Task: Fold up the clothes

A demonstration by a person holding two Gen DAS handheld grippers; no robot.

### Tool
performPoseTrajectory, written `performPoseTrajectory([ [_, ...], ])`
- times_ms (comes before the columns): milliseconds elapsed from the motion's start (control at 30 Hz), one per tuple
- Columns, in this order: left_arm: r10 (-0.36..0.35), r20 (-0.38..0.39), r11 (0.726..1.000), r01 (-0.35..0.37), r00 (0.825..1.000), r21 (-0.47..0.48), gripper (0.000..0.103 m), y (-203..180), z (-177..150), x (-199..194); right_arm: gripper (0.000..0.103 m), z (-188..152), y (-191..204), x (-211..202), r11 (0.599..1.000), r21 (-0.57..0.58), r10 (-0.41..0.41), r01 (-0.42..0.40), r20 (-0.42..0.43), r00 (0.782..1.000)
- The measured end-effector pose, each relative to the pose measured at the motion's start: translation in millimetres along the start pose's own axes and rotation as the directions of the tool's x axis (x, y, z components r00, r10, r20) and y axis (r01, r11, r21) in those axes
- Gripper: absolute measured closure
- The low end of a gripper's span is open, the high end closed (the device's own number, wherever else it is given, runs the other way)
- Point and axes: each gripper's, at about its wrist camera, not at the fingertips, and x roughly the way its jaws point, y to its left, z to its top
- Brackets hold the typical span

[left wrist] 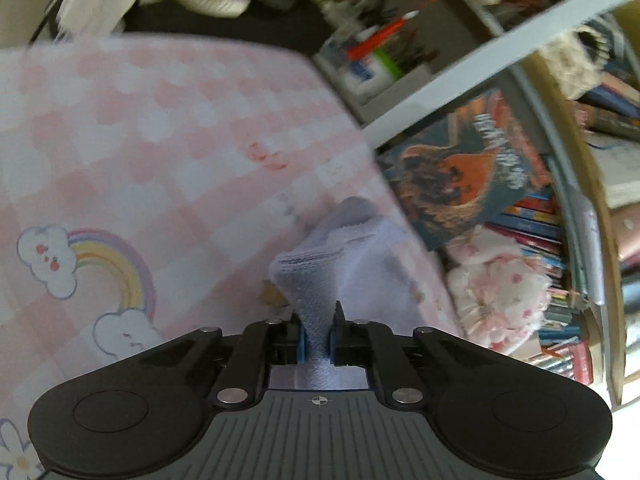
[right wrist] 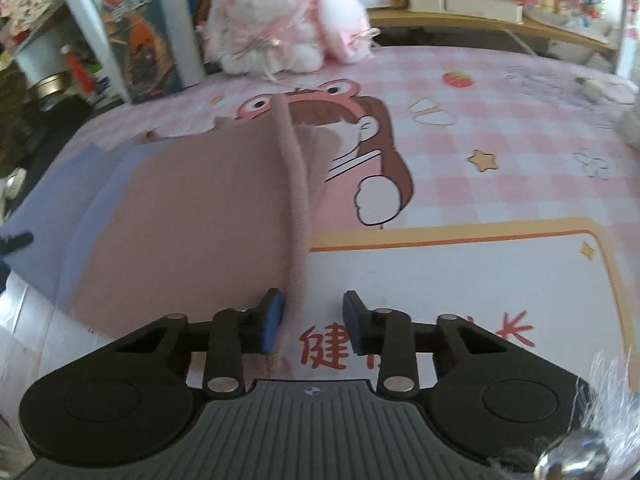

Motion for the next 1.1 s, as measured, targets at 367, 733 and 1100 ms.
performPoseTrajectory([
  [367,-0.138,0.095,0.891,0.082,0.986,0.446,0.095,-154.7,-53.2,-45.5,0.075,7.7,-13.0,4.1,0.991,-0.057,0.118,-0.119,-0.022,0.993],
  [733,0.091,-0.196,0.461,0.133,0.976,0.877,0.073,-215.4,-209.9,15.2,0.07,10.0,-33.8,-1.6,0.976,0.029,0.218,-0.217,-0.048,0.975],
  [1100,-0.013,-0.316,0.525,0.275,0.949,0.806,0.038,-205.7,-206.9,-2.4,0.058,19.2,-55.8,-24.8,0.917,0.177,0.363,-0.356,-0.005,0.932],
])
